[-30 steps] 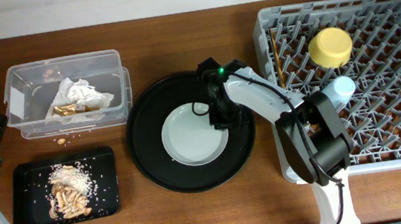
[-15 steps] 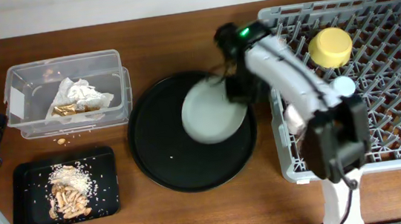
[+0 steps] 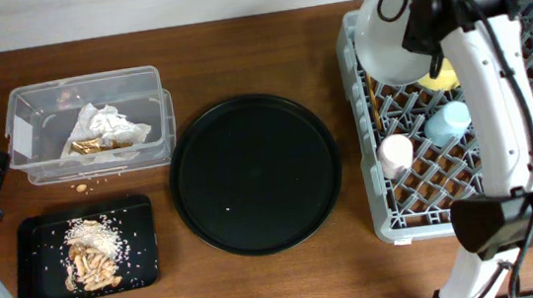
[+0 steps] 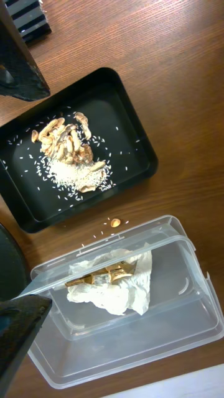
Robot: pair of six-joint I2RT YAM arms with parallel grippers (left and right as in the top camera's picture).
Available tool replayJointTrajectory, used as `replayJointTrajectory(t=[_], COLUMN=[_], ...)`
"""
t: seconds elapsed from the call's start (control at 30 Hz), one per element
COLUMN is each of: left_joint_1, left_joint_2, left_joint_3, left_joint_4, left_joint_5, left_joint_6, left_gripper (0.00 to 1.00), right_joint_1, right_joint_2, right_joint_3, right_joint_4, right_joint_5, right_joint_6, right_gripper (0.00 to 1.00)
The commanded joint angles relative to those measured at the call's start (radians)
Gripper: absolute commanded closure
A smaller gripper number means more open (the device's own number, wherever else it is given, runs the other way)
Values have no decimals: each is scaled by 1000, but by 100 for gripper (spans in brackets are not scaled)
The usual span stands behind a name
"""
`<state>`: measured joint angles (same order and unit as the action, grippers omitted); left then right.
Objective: Sort waste into correct bins and load items into the dishwasher rack
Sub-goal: 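Lift the plate with the right gripper and stand it upright in the rack's back left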
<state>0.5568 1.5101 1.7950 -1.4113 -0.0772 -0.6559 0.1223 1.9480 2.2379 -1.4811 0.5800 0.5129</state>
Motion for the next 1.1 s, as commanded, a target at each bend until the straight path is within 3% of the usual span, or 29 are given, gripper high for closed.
replayJointTrajectory(t=[0.0, 0.23, 0.67, 0.9, 1.07], left_joint_1=[3, 3, 3, 3, 3], left_joint_2=[0, 0, 0, 0, 0], left_joint_3=[3, 3, 3, 3, 3], left_joint_4=[0, 0, 0, 0, 0], left_joint_5=[6, 6, 6, 6, 6], left_joint_6=[-3, -3, -3, -3, -3], left_gripper=[1, 1, 1, 1, 1], right_joint_1=[23, 53, 140, 138, 138], right_joint_2=[25, 40, 41, 35, 35], right_joint_3=[-81, -242, -405, -386, -386], right_joint_4=[79, 256, 433, 428, 427], right_joint_5=[158, 243, 318, 524, 499], right_joint_6=[27, 50, 53, 35, -4], right_gripper=[96, 96, 96, 96, 96])
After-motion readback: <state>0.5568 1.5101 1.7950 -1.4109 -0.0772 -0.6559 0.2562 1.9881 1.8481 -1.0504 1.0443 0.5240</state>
